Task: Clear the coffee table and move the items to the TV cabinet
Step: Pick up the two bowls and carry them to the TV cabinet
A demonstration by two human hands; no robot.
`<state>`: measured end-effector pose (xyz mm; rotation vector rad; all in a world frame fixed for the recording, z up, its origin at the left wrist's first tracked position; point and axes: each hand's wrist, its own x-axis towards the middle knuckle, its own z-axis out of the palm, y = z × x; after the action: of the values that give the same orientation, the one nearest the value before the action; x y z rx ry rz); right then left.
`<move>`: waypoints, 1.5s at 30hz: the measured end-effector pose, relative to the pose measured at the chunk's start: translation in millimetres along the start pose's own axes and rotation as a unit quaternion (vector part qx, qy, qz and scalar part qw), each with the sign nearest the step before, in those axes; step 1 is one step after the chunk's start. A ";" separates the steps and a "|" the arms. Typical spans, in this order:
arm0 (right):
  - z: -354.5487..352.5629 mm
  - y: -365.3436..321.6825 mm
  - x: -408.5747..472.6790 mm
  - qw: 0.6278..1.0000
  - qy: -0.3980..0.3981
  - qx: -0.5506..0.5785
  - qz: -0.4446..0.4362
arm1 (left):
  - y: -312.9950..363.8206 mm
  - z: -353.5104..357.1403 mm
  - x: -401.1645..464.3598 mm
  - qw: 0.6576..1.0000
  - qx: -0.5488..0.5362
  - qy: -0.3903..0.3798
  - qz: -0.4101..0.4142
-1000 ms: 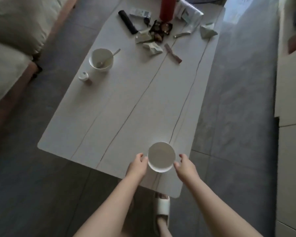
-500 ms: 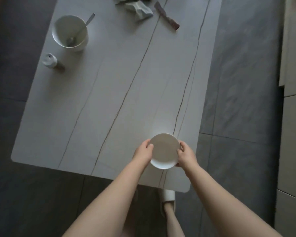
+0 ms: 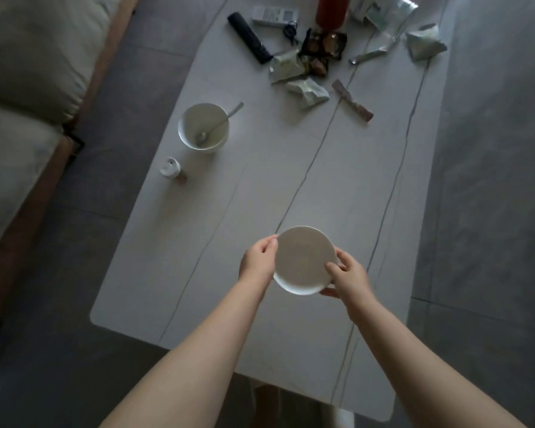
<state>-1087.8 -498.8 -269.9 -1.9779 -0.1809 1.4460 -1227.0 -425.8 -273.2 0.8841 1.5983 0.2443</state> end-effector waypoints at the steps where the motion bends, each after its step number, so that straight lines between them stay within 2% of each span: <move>1: 6.8 -8.7 3.4 1.000 -0.005 0.007 -0.004 | 6.7 -6.5 8.4 1.000 -0.004 0.007 0.008; 7: 45.5 -46.6 22.8 0.998 -0.014 0.051 -0.026 | 41.6 -40.8 66.6 0.997 -0.048 0.048 0.040; 10: 59.8 -57.6 33.7 0.997 -0.011 0.068 -0.031 | 67.8 -53.0 100.0 0.989 -0.127 0.067 0.027; 14: 70.4 -62.8 48.0 0.996 -0.014 0.080 -0.035 | 103.8 -65.5 144.5 0.963 -0.252 0.096 -0.005; 19: 70.1 -57.4 64.6 0.992 -0.013 0.123 -0.028 | 123.2 -72.8 189.5 0.930 -0.338 0.139 -0.041; 26: 64.7 -54.9 82.8 0.986 -0.006 0.165 -0.028 | 123.3 -77.3 221.8 0.905 -0.381 0.182 -0.044; 30: 60.8 -57.0 83.3 0.984 -0.004 0.172 -0.033 | 123.8 -77.5 218.2 0.877 -0.432 0.205 -0.041; 38: 44.8 -64.6 56.1 0.978 0.017 0.205 -0.029 | 100.0 -57.1 160.4 0.895 -0.397 0.201 -0.035; 45: 0.8 -56.1 2.1 0.963 0.056 0.263 -0.015 | 79.1 -36.1 83.8 0.927 -0.349 0.134 -0.043</move>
<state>-1072.8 -454.5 -238.9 -1.6011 0.2058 1.2008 -1226.4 -305.2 -279.4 0.2304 1.6209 0.8419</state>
